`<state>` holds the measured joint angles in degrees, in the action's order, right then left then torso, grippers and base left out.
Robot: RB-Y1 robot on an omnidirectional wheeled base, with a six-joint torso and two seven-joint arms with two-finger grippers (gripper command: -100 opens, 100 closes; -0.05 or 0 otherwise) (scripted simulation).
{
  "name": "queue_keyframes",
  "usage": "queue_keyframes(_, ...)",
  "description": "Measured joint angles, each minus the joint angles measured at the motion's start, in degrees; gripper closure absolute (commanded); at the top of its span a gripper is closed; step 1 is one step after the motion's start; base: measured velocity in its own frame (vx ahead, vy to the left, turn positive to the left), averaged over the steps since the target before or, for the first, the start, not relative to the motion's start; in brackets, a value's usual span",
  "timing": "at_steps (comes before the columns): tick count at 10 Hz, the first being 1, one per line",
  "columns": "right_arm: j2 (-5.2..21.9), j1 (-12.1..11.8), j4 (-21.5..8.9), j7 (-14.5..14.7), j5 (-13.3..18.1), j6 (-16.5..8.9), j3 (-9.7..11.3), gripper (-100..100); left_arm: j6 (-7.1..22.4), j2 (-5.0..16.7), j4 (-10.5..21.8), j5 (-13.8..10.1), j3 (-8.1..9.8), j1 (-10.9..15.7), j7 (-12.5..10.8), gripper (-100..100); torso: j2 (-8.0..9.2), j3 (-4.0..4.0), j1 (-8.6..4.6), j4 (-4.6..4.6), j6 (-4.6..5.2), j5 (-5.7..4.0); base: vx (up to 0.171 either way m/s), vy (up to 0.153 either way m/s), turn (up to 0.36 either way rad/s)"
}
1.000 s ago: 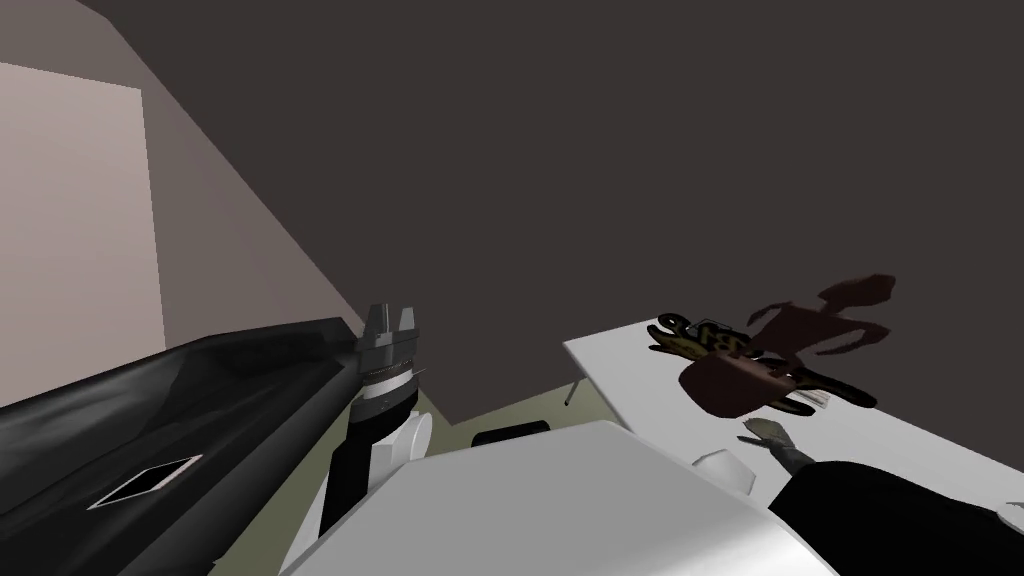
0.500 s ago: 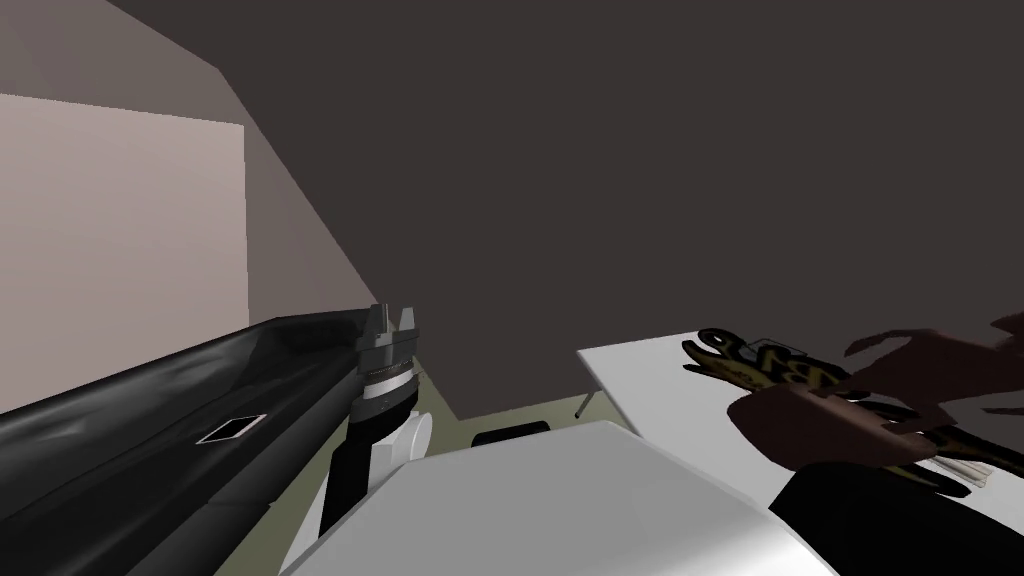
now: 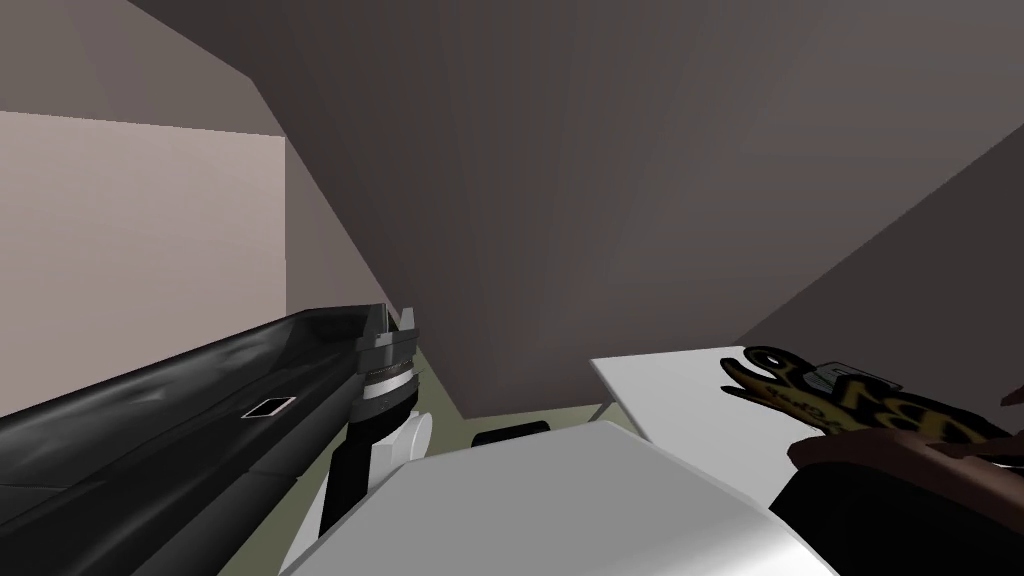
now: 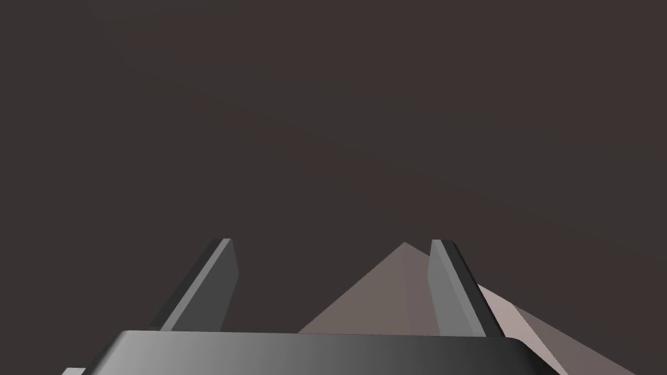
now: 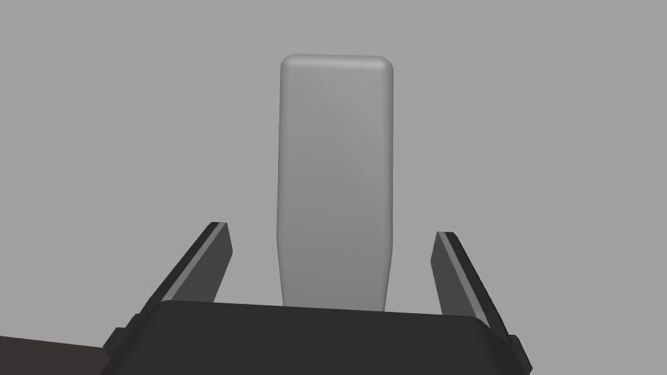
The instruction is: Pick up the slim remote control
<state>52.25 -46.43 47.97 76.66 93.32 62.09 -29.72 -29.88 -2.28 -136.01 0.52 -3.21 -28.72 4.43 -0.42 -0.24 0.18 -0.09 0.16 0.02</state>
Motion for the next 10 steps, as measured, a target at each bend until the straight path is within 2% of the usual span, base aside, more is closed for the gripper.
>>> queue_keyframes(1,-0.06,0.06,-0.21,0.34,0.07,0.12,0.12,0,0.0,0.0,0.0,0.0,0.0,0.0,0.0,0,0.07,0.03,-0.03,0.01,0.03,0.01,0.0,0.0,0.0)
queue_keyframes(2,-0.05,0.05,-0.18,0.31,0.06,0.11,0.1,-100,0.0,0.0,0.0,0.0,0.0,0.0,0.0,0,0.15,0.08,-0.05,0.03,0.03,0.0,-0.017,-0.026,0.061)
queue_keyframes(5,-2.53,0.85,0.47,-0.47,0.25,-2.82,2.46,-100,0.0,0.0,0.0,0.0,0.01,0.01,0.0,0,0.35,0.2,-0.23,0.08,0.04,-0.05,-0.031,-0.036,0.046)
queue_keyframes(6,-2.65,0.83,0.57,-0.55,0.26,-3.12,2.55,100,0.0,0.0,0.0,0.0,0.01,0.0,0.0,0,0.3,0.18,-0.15,0.07,0.04,-0.02,-0.005,-0.004,-0.015)
queue_keyframes(10,-2.65,0.79,0.53,-0.56,0.27,-3.07,2.55,100,0.0,0.0,0.0,0.0,0.0,0.0,0.0,0,0.21,0.13,-0.1,0.06,0.0,-0.02,0.0,0.0,0.0)
